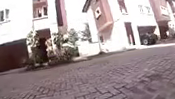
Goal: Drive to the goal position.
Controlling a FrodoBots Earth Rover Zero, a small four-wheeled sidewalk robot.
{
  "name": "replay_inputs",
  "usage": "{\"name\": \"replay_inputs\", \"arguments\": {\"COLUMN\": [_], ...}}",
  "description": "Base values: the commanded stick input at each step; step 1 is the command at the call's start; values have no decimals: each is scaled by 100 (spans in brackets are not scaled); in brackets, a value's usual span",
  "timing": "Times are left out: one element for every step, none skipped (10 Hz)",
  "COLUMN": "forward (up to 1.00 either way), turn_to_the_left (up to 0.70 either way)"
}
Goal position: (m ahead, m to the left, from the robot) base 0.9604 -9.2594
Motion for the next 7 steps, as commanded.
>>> {"name": "replay_inputs", "arguments": {"forward": [70, 70, 70, 70, 70, 70, 3], "turn_to_the_left": [-35, -35, -35, -35, -25, -3, 0]}}
